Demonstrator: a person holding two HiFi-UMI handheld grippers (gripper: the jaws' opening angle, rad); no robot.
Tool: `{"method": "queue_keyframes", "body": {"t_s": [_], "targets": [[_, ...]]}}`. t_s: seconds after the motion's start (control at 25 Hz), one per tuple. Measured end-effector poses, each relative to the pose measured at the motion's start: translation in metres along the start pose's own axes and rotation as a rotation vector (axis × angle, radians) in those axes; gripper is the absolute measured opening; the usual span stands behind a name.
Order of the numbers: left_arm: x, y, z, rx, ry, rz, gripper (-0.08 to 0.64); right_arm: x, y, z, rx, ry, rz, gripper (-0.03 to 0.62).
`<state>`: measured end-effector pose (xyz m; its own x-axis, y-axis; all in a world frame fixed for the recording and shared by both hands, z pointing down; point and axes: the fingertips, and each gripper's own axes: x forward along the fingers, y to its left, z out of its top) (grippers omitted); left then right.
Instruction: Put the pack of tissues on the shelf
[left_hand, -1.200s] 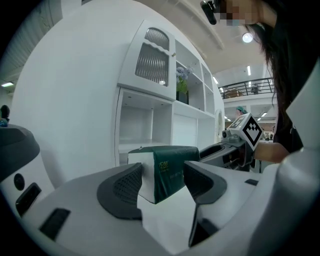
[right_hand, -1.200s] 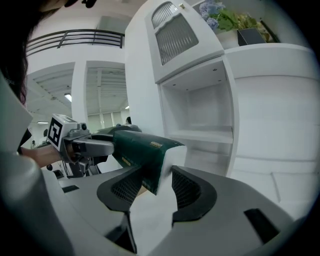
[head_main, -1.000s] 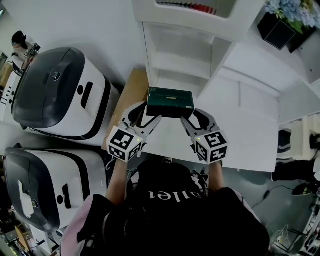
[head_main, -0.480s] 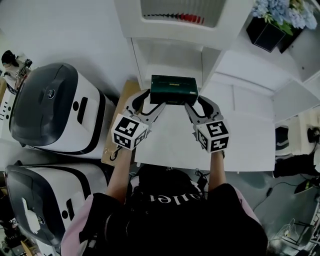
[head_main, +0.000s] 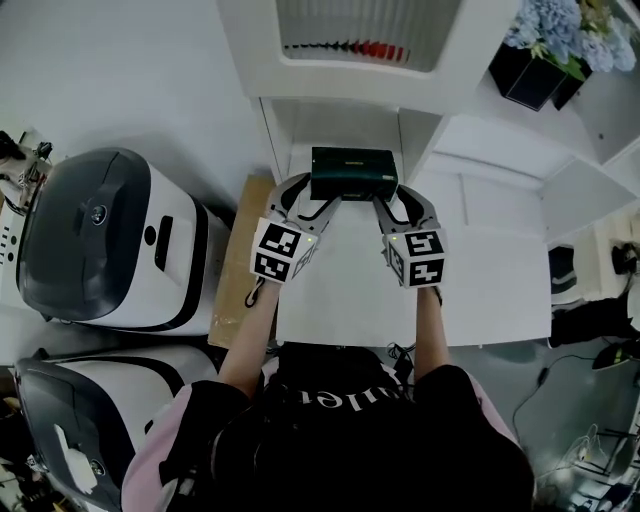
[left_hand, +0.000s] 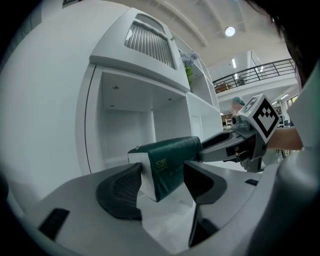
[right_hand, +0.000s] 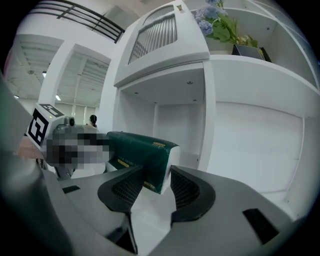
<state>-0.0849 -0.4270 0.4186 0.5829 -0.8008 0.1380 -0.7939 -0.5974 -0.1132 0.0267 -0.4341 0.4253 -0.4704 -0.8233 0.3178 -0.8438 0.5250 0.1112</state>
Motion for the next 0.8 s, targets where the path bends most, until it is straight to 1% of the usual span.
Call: {"method": "queue_keyframes", "body": {"t_s": [0.12,0.2,0.24,0.32,0.44,0.52,0.6,0.8], "targets": [[0.008,0.001,-0.007,-0.004,0.006,-0.013,0.273,0.007,-0.005,-0.004,-0.032,0.022,-0.036,0.196],[0.012,0.003,-0.009,-0.017,0.003,-0.010,0.273,0.012,-0.009,-0.006,-0.025,0.025,-0.050,0.196],[0.014,0.006,-0.008,-0.025,0.002,0.000,0.270,0.014,-0.011,-0.006,-0.006,0.016,-0.056,0.196],[0.019,0.011,-0.007,-0.040,0.003,0.023,0.233,0.017,-0.015,-0.004,0.060,-0.021,-0.064,0.195],[0.029,0.012,-0.006,-0.045,0.015,0.020,0.233,0.017,-0.020,0.000,0.157,-0.079,-0.076,0.198],[0.036,0.011,-0.006,-0.041,0.025,0.011,0.233,0.015,-0.024,0.000,0.170,-0.085,-0.097,0.198],[0.042,0.011,-0.006,-0.046,0.036,0.009,0.233,0.012,-0.027,-0.003,0.155,-0.076,-0.113,0.198],[0.058,0.013,-0.005,-0.096,0.051,0.023,0.224,-0.003,-0.032,-0.013,0.170,-0.066,-0.135,0.198]]}}
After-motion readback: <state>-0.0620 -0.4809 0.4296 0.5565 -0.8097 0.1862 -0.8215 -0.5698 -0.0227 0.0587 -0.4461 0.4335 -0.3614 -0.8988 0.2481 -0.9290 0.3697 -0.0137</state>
